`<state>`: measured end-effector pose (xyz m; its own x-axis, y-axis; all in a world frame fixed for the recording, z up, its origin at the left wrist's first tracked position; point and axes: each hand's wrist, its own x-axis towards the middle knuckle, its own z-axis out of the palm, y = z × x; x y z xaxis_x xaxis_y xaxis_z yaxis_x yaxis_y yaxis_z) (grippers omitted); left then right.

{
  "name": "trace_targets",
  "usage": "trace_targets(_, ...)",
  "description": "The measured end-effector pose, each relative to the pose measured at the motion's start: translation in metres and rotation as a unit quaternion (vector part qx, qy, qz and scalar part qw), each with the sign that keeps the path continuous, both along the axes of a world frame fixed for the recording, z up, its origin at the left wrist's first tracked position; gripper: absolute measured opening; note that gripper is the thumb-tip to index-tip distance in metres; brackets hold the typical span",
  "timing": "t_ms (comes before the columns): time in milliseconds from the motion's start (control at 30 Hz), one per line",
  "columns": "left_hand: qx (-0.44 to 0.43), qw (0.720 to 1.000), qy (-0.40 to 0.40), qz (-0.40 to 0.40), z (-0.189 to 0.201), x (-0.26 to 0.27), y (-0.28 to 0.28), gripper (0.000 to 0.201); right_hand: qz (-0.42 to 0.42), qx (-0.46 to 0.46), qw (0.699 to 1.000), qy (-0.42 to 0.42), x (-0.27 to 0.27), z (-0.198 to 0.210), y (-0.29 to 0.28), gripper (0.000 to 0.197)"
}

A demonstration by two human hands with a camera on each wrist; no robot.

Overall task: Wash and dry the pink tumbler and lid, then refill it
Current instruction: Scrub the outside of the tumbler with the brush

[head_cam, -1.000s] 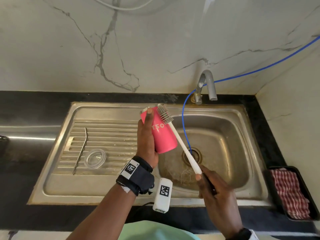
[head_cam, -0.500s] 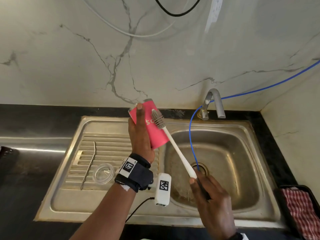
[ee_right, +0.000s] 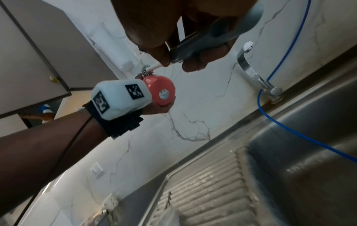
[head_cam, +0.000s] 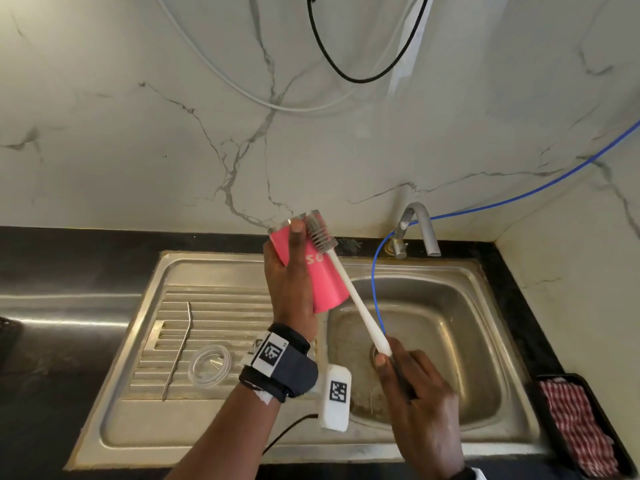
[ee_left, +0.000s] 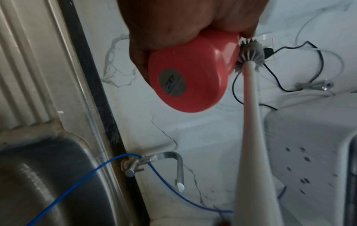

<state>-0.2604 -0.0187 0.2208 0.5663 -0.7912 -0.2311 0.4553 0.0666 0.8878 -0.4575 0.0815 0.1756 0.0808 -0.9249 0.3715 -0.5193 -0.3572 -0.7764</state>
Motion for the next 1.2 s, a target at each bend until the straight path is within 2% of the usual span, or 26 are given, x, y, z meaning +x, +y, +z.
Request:
trace_targets(100, -0.004, 1.000, -0.002, -0.017, 0.003, 0.002, 0.007, 0.057, -0.016, -0.013, 1.000, -0.008, 0.016, 0.002, 0.004, 0.031)
trace_targets(200, -0.005, 1.000, 0.014, -0.013, 0.011, 0.020, 0.010, 0.064, -0.020, -0.023, 1.000, -0.002, 0.021, -0.005, 0.028, 0.037)
trace_targets(300, -0.011, 1.000, 0.016, -0.005, 0.017, 0.033, 0.012, 0.059, -0.029, -0.021, 0.999, 0.004, 0.027, -0.008, 0.049, 0.039)
trace_targets(500, -0.005, 0.999, -0.017, -0.030, 0.014, 0.008, 0.030, 0.043, -0.051, -0.044, 0.998, 0.004, 0.044, 0.007, 0.034, 0.032)
trace_targets(567, -0.010, 0.999, -0.026, -0.028, 0.018, 0.004, 0.027, 0.046, -0.053, -0.053, 0.997, 0.002, 0.037, 0.008, 0.033, 0.033)
trace_targets(700, -0.024, 1.000, -0.012, -0.005, 0.038, 0.004, 0.010, 0.075, -0.037, -0.048, 0.998, 0.012, 0.005, 0.008, 0.043, 0.035)
trace_targets(733, -0.024, 1.000, -0.011, 0.001, 0.039, 0.007, 0.009, 0.077, -0.033, -0.042, 0.998, 0.018, 0.004, 0.007, 0.046, 0.036)
trace_targets(1000, -0.023, 1.000, -0.018, 0.007, 0.043, -0.023, 0.015, 0.050, -0.016, -0.061, 0.998, 0.002, -0.006, 0.020, 0.010, 0.032)
trace_targets(1200, -0.036, 0.999, -0.003, 0.040, 0.049, -0.004, 0.005, 0.060, -0.019, -0.042, 0.999, 0.003, -0.019, 0.004, 0.023, 0.037)
